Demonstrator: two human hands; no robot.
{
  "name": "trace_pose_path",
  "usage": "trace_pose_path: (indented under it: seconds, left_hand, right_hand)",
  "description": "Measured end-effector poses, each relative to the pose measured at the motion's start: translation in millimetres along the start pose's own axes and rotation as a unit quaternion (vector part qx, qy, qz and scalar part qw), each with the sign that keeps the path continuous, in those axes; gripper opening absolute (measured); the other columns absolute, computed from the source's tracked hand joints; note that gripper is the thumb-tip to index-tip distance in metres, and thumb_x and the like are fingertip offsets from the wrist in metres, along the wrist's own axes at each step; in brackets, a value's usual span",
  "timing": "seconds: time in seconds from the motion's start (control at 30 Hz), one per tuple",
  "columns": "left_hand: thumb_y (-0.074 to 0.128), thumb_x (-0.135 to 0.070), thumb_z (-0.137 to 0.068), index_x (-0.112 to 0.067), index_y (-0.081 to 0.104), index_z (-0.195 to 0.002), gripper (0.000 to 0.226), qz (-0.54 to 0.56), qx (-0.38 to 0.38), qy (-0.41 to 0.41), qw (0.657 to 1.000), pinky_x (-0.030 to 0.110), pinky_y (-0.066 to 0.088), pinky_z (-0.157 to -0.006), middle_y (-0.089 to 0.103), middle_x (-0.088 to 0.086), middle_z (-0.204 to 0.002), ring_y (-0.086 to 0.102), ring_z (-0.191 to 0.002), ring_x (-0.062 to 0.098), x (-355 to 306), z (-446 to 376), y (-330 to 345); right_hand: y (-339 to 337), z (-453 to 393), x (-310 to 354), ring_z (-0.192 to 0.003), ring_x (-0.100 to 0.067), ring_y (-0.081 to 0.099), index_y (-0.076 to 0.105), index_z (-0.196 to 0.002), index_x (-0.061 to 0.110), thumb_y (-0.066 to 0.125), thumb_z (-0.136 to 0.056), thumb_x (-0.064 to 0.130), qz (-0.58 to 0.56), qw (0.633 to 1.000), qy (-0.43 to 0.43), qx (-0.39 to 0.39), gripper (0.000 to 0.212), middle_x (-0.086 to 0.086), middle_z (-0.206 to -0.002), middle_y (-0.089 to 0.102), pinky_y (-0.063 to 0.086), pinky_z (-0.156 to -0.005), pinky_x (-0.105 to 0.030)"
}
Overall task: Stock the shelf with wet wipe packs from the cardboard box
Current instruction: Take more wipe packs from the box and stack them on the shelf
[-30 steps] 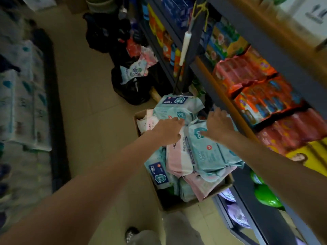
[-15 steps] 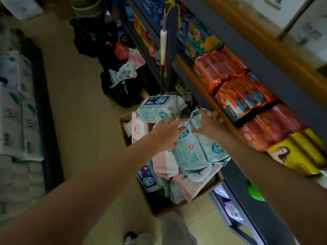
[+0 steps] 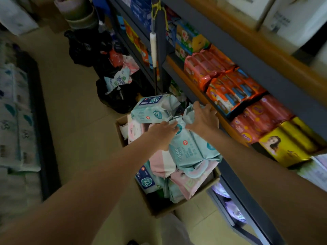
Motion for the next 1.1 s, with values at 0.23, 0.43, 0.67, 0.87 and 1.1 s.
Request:
trace_pose_path:
  seconds: [0.23,0.43,0.67,0.87,1.1]
  left_hand:
    - [0.063,-0.021,-0.087,-0.014,0.012,-0.150,0.081,0.249,-0.002,-0.030,0.968,0.030,0.028,-0.111,0.015,0.005,-0.157,0.025,-0.141,0.022,10,29,-27]
    - [0.067,-0.011,-0.084,-0.022,0.031,-0.144,0.071,0.665,-0.104,0.044,0.738,0.036,0.034,-0.112,0.045,-0.004,-0.144,0.045,-0.130,0.015,65,169,-86]
    - [0.067,-0.011,-0.080,-0.018,0.057,-0.115,0.037,0.729,-0.351,0.024,0.588,0.025,0.057,-0.077,0.073,-0.005,-0.104,0.068,-0.099,0.014,136,424,-82]
    - [0.086,-0.032,-0.040,-0.012,0.051,-0.118,0.088,0.487,-0.710,-0.228,0.456,0.044,0.053,-0.091,0.063,0.008,-0.119,0.063,-0.106,0.024,161,681,-41]
    - [0.062,-0.060,-0.067,-0.016,0.040,-0.131,0.080,-0.318,-0.570,-0.600,0.462,0.046,0.038,-0.089,0.052,0.012,-0.119,0.040,-0.105,0.030,89,894,9]
  right_hand:
    - [-105,51,37,-0.116,-0.043,0.044,0.031,-0.131,0.016,0.073,-0.074,0.038,-0.021,0.983,-0.101,-0.151,0.075,-0.020,-0.131,0.036,0.044,-0.083,-0.044]
    - [-211,121,137,-0.089,-0.017,0.048,0.044,-0.105,0.017,0.074,-0.072,0.033,-0.193,0.923,-0.295,-0.155,0.047,0.005,-0.093,0.049,0.035,-0.064,-0.028]
    - [-261,258,322,-0.082,-0.018,0.060,0.050,-0.091,0.032,0.069,-0.078,0.011,-0.470,0.753,-0.460,0.036,0.031,-0.004,-0.094,0.058,0.051,-0.072,-0.033]
    - [-267,420,485,-0.104,-0.018,0.059,0.046,-0.121,0.023,0.066,-0.082,0.029,-0.489,0.672,-0.540,0.134,0.044,0.001,-0.115,0.056,0.051,-0.090,-0.039]
    - [-200,584,579,-0.110,-0.032,0.059,0.051,-0.127,0.015,0.058,-0.073,0.059,-0.527,0.434,-0.478,0.552,0.070,-0.015,-0.127,0.055,0.053,-0.086,-0.046]
Point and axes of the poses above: each hand's wrist, its own z-axis away from the middle knuckle, its own y-axis out of the palm, x = y × z, the point moved 5 cm from there along -z, towards the middle knuckle
